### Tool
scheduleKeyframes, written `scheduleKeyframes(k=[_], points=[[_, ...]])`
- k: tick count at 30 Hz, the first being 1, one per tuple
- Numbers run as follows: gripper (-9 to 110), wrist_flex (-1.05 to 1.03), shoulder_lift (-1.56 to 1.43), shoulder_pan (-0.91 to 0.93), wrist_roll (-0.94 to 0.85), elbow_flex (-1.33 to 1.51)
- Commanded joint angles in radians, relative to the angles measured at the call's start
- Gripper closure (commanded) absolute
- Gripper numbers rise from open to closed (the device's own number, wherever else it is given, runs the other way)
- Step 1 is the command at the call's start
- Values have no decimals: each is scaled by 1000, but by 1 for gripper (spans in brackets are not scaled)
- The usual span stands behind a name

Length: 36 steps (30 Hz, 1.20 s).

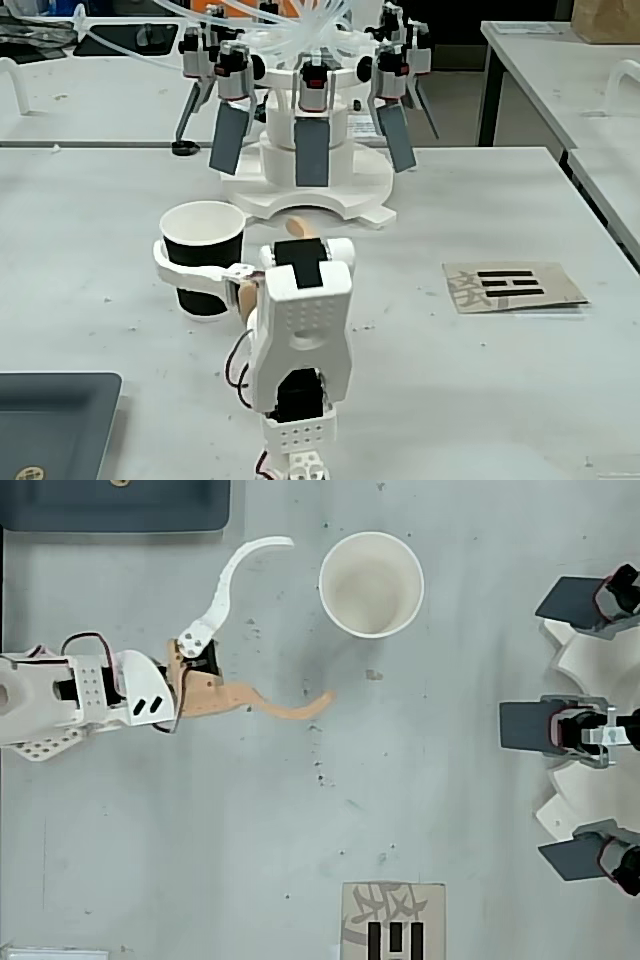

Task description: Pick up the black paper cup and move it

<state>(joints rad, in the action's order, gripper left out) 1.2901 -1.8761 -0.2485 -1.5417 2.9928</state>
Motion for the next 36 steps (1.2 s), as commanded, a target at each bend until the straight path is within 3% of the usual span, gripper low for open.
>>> scheduleKeyframes(k=[1, 36], points=[[54, -3, 60, -6, -6, -126], [56, -17, 606, -118, -2, -666]])
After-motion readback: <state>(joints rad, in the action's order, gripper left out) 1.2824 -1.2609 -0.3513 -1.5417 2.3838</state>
